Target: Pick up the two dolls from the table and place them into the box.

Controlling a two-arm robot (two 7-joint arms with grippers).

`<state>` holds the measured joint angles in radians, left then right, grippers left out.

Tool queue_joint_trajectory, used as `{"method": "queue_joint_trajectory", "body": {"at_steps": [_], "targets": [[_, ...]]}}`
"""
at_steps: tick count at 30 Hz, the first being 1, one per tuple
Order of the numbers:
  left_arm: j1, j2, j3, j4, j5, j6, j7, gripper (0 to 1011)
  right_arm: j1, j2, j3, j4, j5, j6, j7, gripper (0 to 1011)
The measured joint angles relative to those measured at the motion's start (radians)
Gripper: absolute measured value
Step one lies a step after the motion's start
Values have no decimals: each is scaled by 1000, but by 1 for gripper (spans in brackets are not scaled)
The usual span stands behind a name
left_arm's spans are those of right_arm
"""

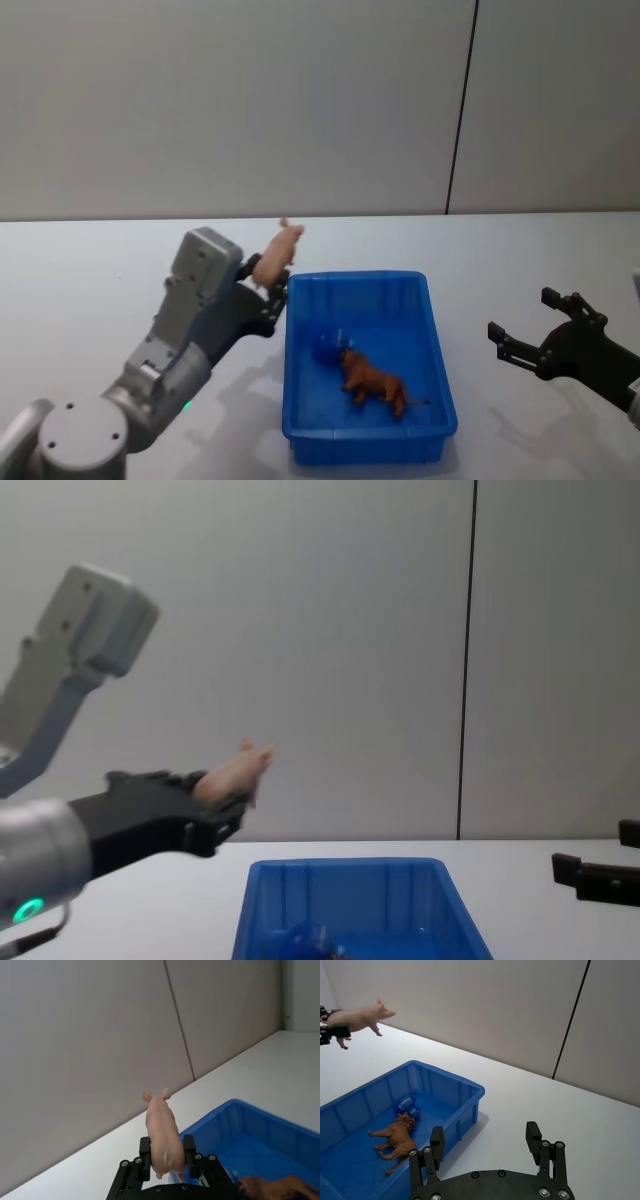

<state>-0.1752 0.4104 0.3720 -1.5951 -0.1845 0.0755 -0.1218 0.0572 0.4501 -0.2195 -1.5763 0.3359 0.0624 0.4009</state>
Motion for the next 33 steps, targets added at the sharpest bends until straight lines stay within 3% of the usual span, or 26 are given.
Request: {"method": "queue_joint_trajectory", "body": {"at_steps": [8, 17, 18, 28, 33], "targets": [[-38, -58, 32, 27, 25, -16, -51, 406, 0, 0, 0, 0, 0, 0, 0, 1001], [-57, -96, 53, 54, 37, -33, -77, 664, 0, 0, 0, 0, 0, 0, 0, 1001], [-58, -99, 55, 55, 39, -36, -78, 731, 0, 0, 0, 0, 0, 0, 0, 1001], [-54, -99, 53, 46, 53, -76, -67, 999, 0, 0, 0, 0, 0, 0, 0, 1001], [-50, -93, 49, 35, 57, -91, -55, 1001, 0, 0, 0, 0, 0, 0, 0, 1001]]}}
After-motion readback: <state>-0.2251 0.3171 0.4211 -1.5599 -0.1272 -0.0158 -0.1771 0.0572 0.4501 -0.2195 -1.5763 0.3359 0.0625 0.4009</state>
